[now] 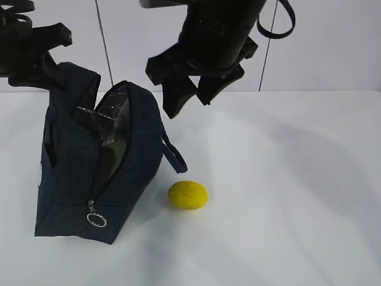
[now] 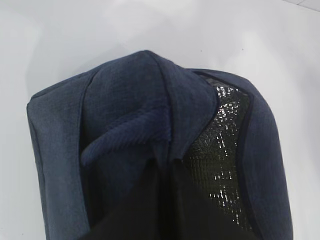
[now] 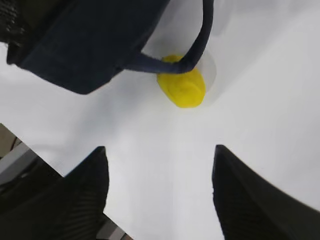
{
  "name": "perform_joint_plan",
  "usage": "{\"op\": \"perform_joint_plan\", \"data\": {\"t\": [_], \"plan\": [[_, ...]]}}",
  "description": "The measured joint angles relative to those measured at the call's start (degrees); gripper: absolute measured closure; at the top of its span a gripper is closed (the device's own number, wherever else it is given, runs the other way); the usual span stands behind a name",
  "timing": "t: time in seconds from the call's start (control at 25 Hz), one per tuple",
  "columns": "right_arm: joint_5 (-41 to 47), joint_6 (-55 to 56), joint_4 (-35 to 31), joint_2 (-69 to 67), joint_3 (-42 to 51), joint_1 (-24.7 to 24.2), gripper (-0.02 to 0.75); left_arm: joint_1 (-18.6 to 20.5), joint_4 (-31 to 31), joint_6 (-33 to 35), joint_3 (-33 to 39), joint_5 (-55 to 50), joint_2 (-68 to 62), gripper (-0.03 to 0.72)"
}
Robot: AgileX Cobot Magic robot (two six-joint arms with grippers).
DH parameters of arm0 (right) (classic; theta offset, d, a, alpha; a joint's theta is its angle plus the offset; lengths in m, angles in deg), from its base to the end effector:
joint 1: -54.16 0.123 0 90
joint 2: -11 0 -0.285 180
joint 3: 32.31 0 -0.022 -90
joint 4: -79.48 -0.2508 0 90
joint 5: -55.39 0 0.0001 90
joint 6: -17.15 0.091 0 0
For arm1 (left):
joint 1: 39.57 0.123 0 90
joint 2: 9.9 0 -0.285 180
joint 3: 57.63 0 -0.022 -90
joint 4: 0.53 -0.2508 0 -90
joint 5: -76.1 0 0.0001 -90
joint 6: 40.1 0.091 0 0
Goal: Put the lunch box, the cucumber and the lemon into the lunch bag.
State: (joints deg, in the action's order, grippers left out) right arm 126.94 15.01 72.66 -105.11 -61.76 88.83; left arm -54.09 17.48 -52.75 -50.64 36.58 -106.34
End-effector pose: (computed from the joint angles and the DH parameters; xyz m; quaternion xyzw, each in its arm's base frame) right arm 0.3299 0.2406 0.3316 -0.3021 0.9326 0.1094 0.1646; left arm 0.3212 -0.1017 0.2994 -0.0675 0.9377 -0.2028 0.2738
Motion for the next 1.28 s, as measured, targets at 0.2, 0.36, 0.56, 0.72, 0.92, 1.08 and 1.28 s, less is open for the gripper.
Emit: {"op": "perform_joint_plan", "data": {"t": [0.2, 0.36, 0.56, 0.72, 0.92, 1.08, 1.28], "plan": [[-0.3, -4.8, 0.0, 3.6, 9.4, 0.0, 0.244, 0.0, -0.1, 0.1, 0.0, 0.0, 0.0, 0.692], [-6.9, -9.7, -0.5, 6.5, 18.1, 0.0, 0.244, 0.0, -0.1, 0.1, 0.0, 0.0, 0.0, 0.692], [-17.9, -21.3, -3.6, 8.1, 27.2, 0.0, 0.244, 0.0, -0.2, 0.3, 0.0, 0.0, 0.0, 0.692], [-23.5, -29.0, -5.4, 8.1, 32.4, 0.0, 0.244, 0.0, -0.3, 1.0, 0.0, 0.0, 0.0, 0.692], [-31.2, -37.1, -7.0, 8.1, 37.6, 0.0, 0.244, 0.0, -0.3, 1.4, 0.0, 0.0, 0.0, 0.692], [-38.2, -40.0, -7.1, 7.5, 40.1, 0.0, 0.244, 0.0, -0.3, 2.1, 0.0, 0.1, 0.0, 0.692], [-42.4, -41.6, -7.4, 3.8, 40.9, 0.0, 0.244, 0.0, -0.3, 2.5, 0.0, 0.3, 0.0, 0.692]]}}
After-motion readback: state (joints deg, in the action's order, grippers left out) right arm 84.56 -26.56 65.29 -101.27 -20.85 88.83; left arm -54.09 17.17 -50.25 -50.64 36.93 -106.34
